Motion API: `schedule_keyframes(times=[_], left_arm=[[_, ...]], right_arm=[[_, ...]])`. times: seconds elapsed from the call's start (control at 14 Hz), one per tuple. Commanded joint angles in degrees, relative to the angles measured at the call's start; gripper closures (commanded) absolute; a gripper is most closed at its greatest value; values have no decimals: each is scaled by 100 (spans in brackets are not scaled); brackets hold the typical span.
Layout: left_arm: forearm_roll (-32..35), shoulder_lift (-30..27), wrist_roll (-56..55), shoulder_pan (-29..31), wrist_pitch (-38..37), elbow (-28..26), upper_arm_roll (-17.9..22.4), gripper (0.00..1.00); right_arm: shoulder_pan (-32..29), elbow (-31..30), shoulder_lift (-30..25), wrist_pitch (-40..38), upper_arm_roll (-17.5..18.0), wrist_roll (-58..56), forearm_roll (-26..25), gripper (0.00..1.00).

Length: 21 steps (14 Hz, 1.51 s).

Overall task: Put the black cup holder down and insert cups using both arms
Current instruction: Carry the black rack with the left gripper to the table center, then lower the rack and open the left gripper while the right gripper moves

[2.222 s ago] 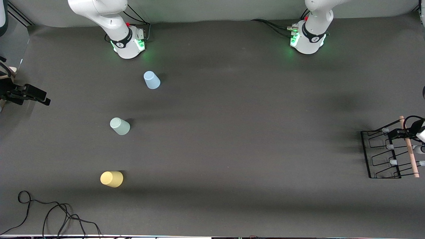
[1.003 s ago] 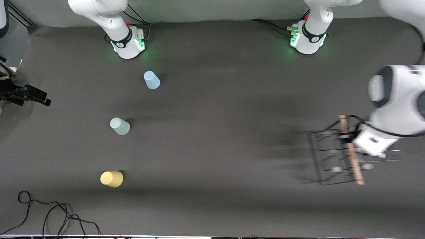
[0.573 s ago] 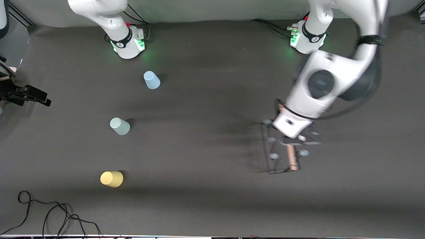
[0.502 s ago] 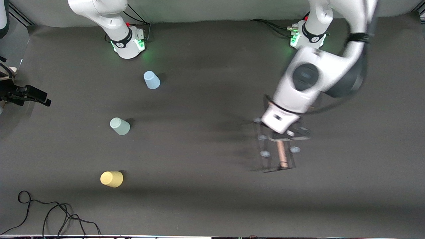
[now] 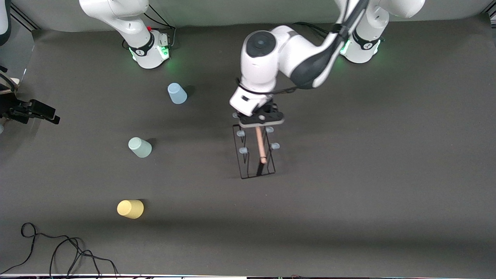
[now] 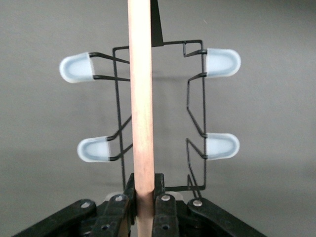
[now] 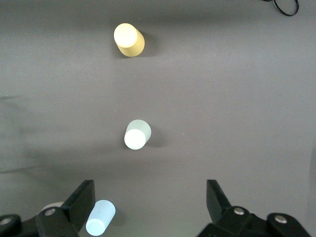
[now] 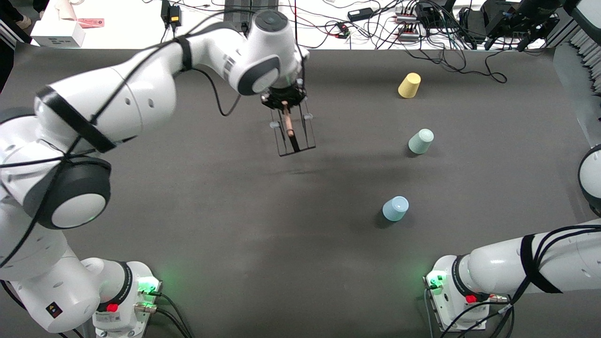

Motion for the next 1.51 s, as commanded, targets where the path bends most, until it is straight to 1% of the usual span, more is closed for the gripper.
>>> schedule_keyframes(times=[0.0,0.14,0.29,0.43,0.57,0.65,0.72,0.79,0.86,0.93,1.08,1.29,1.43], left_arm=[[45,402,-355,-519,-12,330,131,100],[2,595,-374,-687,93,321,131,100],[2,806,-374,-696,391,304,131,100],[11,947,-348,-705,524,295,105,100],[11,965,-357,-705,665,277,96,100],[63,974,-357,-705,674,277,96,88],[142,1035,-348,-713,709,286,105,12],[325,1062,-365,-731,779,277,105,4],[336,1044,-348,-714,736,277,96,1],[327,1009,-313,-687,683,295,105,1],[301,712,-313,-521,500,321,105,1],[214,123,-6,-99,-264,487,87,0],[-120,-368,563,365,-826,524,105,0]], right_arm=[[30,23,26,25,-27,-22,98,0],[30,14,26,25,-27,-22,98,0],[30,14,52,16,-27,-22,98,0],[30,14,61,-19,-27,-22,98,0],[39,-4,87,-37,-27,-22,98,0],[39,-21,78,-37,-27,-22,98,0],[100,-99,35,6,-27,-22,98,0],[179,-196,-18,33,-36,-22,98,0],[197,-353,-97,85,-36,-13,98,0],[215,-599,-245,217,-27,-13,98,0],[512,-1257,-649,594,-45,4,72,0],[627,-2031,-1098,841,-27,13,63,0],[742,-2445,-1292,1052,-36,4,54,0]])
